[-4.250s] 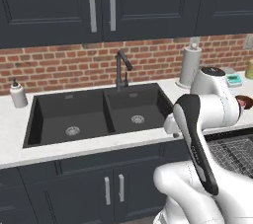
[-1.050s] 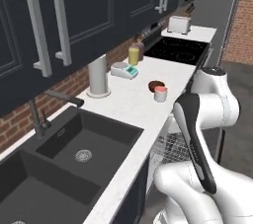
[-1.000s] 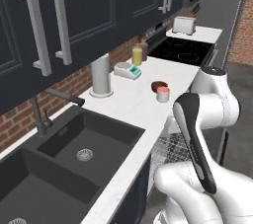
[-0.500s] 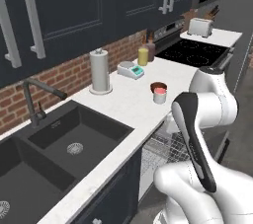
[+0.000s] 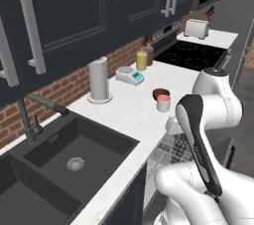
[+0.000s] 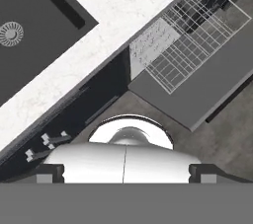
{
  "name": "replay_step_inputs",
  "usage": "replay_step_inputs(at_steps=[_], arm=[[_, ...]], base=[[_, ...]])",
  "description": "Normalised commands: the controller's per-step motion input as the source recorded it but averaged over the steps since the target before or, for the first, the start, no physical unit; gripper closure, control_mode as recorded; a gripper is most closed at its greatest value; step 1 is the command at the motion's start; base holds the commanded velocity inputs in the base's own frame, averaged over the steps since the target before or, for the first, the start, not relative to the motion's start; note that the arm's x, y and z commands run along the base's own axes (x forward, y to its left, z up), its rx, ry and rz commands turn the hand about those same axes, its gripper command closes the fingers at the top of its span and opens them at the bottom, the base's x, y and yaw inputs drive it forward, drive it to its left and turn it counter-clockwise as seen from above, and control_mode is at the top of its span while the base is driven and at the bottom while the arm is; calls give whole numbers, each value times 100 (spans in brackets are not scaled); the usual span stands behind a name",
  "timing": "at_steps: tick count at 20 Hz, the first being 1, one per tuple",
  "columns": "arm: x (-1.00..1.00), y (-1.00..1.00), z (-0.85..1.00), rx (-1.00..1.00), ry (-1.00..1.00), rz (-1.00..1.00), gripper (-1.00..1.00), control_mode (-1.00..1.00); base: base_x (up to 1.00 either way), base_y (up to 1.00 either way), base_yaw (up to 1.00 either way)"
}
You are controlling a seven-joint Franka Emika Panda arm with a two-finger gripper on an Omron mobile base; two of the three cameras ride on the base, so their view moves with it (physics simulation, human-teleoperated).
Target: Pick up the cup and bowl from the counter, place them in the dishwasher, and close the dishwasher door.
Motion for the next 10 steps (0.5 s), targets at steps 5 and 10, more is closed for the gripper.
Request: replay_step_inputs(at_steps=[5,10], arm=[[0,0,0,0,0,0,-100,100],[0,0,0,0,0,0,-100,100]], base=[[54,82,-10],[13,75,-35]])
